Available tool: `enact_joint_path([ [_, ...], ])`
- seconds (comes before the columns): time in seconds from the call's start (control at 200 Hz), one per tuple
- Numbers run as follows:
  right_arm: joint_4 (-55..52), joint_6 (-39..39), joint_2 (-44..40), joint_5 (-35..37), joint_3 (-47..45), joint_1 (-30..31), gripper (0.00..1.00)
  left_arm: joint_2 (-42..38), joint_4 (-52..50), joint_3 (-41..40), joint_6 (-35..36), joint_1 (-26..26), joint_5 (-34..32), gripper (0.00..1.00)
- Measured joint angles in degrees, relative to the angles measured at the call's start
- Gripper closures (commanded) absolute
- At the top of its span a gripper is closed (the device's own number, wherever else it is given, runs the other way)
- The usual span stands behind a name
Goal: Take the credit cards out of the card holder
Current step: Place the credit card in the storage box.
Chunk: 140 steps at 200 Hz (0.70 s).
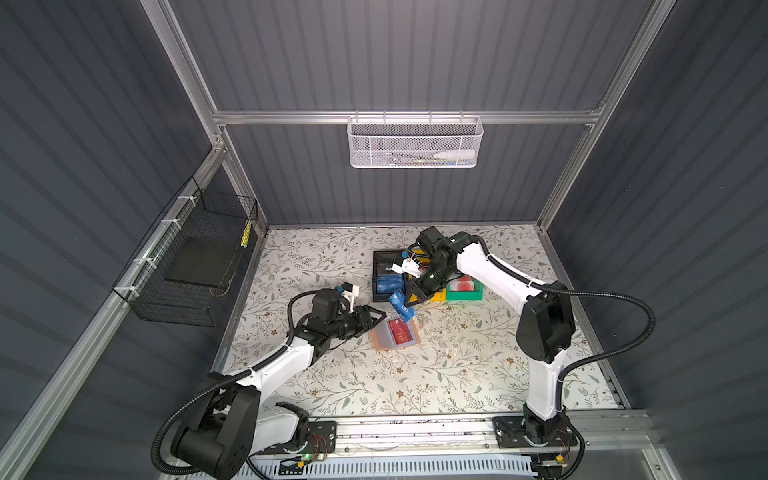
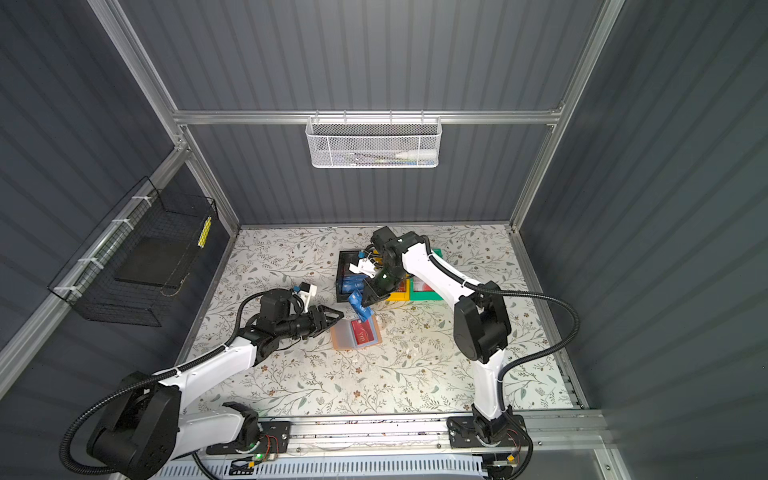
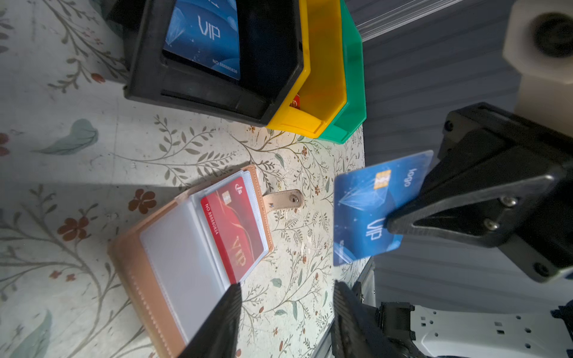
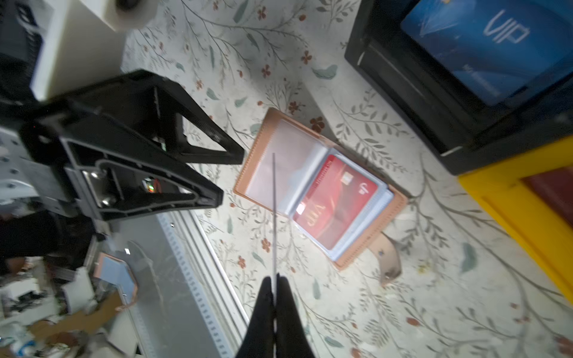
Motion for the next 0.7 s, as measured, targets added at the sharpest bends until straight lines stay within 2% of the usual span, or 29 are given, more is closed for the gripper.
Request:
enact_joint_path([
  [0.465, -11.58, -22.12, 0.02, 12.92, 6.93, 0.90, 1.00, 2.69, 0.04, 0.00, 0.00, 0.00, 0.02, 0.50],
  [0.55, -14.05, -25.29, 0.70, 15.98, 11.19, 1.01, 1.00, 3.10, 0.11, 0.00, 0.00, 0.00, 0.02, 0.50],
  [0.7, -17.94, -29.49, 6.21, 20.92, 24.92, 1.05, 1.00, 3.89, 0.13, 0.00, -0.02, 0.00, 0.02, 0.50],
])
